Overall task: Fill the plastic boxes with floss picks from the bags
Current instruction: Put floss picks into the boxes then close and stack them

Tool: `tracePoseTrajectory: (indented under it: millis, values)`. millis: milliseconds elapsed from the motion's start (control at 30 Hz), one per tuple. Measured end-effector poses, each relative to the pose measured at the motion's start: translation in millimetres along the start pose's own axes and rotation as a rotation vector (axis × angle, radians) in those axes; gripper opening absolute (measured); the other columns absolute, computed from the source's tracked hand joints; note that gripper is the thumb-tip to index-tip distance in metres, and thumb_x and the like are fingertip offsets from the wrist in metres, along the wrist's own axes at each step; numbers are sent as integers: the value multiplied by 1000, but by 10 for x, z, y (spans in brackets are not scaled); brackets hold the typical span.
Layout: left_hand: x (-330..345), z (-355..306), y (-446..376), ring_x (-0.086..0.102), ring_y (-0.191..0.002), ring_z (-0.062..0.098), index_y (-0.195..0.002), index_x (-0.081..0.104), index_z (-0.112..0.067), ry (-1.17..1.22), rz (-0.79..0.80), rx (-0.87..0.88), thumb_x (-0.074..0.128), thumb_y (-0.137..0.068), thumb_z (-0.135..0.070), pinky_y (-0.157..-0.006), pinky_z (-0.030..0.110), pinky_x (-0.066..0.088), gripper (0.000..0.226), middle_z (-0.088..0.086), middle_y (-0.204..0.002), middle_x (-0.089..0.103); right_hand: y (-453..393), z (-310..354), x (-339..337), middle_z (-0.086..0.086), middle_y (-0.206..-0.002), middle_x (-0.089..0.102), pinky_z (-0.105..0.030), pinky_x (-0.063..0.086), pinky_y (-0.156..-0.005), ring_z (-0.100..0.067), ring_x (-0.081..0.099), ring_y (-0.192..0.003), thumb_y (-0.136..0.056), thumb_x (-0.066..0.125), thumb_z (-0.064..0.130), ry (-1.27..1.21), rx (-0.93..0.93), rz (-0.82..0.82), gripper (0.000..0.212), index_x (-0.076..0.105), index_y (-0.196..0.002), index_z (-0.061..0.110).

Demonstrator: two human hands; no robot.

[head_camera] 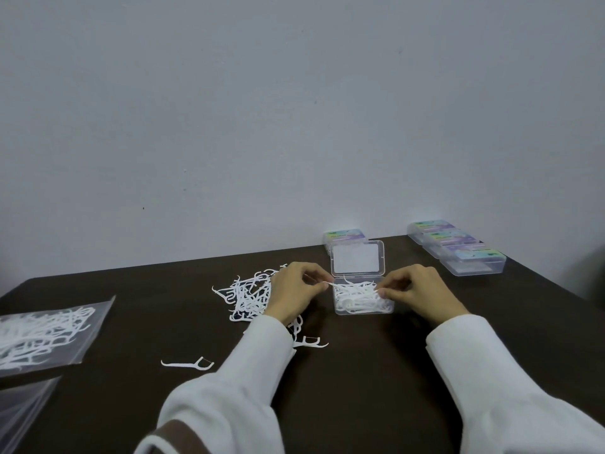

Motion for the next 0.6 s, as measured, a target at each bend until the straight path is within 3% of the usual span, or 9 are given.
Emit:
tracePoseTrajectory:
  millis: [267,433,533,600]
  values:
    - [-223,-142,5,60,-81,-5,-65,67,-45,-38,-123,32,74,-78,-36,-105,50,32,17,-22,-71,67,22,85,28,5,-81,69,-1,41,-61,0,60,-71,-78,73,21,-18,-35,46,4,74,-82,20]
    - [-311,-94,-15,65,-78,0,-71,73,-36,169,-190,-26,77,-76,-29,-95,44,46,9,-13,-72,72,26,97,24,9,-80,63,-8,39,-56,-3,52,-65,-80,71,26,0,-34,19,11,72,-90,22]
    - [-165,-101,8,65,-78,4,-70,73,-37,212,-171,-38,77,-75,-28,-92,45,48,12,-13,-72,71,3,109,71,11,-84,56,-13,35,-63,-4,50,-70,-83,66,35,78,-36,-18,17,72,-94,24]
    - [-49,-105,20,63,-77,-2,-67,69,-41,138,-150,-38,76,-75,-34,-102,49,39,12,-17,-68,69,-5,117,81,9,-87,55,-20,42,-71,-5,50,-72,-83,65,37,146,-18,-33,18,71,-93,23]
Point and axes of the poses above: each hand's wrist, its own y-axis away from the middle knuckle, its own x-axis out of the palm, z = x × y, the point moved 6 cm from there along -y, towards the middle knuckle
